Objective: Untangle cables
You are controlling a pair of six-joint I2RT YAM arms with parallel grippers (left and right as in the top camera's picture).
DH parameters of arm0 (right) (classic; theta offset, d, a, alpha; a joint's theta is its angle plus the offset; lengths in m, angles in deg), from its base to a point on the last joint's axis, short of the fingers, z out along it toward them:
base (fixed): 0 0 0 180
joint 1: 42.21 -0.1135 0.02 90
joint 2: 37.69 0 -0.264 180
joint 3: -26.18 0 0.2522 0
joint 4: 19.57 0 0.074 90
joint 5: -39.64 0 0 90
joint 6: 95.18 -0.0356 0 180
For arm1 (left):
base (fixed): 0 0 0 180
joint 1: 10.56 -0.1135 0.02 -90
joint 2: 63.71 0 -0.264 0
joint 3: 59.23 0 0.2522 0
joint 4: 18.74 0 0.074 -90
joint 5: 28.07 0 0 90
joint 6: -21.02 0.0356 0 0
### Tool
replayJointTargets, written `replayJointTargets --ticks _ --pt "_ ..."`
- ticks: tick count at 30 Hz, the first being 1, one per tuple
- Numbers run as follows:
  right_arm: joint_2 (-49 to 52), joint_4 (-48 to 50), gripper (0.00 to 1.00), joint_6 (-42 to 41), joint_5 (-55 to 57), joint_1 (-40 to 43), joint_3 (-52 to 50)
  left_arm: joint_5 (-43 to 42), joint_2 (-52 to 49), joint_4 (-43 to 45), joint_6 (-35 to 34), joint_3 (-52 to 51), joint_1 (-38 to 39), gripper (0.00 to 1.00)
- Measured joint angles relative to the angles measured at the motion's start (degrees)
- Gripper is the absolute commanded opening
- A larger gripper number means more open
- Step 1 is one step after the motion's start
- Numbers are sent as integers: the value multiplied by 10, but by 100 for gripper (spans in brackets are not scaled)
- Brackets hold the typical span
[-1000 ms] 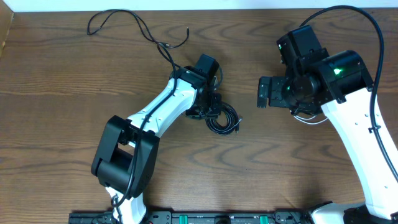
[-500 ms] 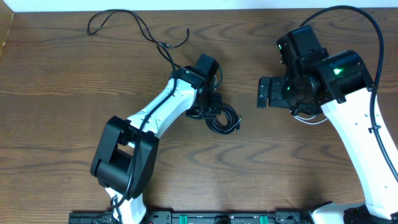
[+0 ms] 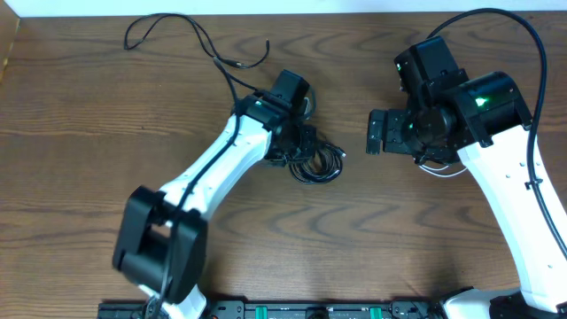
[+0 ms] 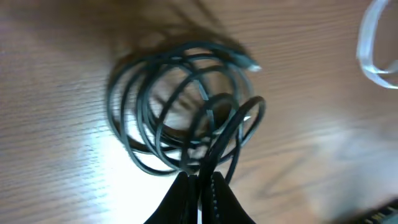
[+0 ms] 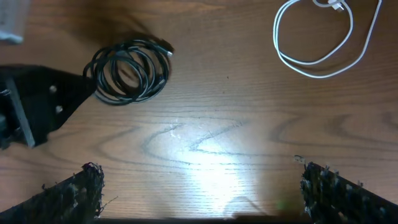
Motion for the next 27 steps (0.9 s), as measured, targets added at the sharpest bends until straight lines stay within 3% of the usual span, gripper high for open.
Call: replayJointTargets --ticks 12,27 --pt "0 30 99 0 -21 -1 0 -70 200 38 0 6 0 7" --pt "0 67 99 0 -53 -1 -38 -193 220 167 -56 6 0 7"
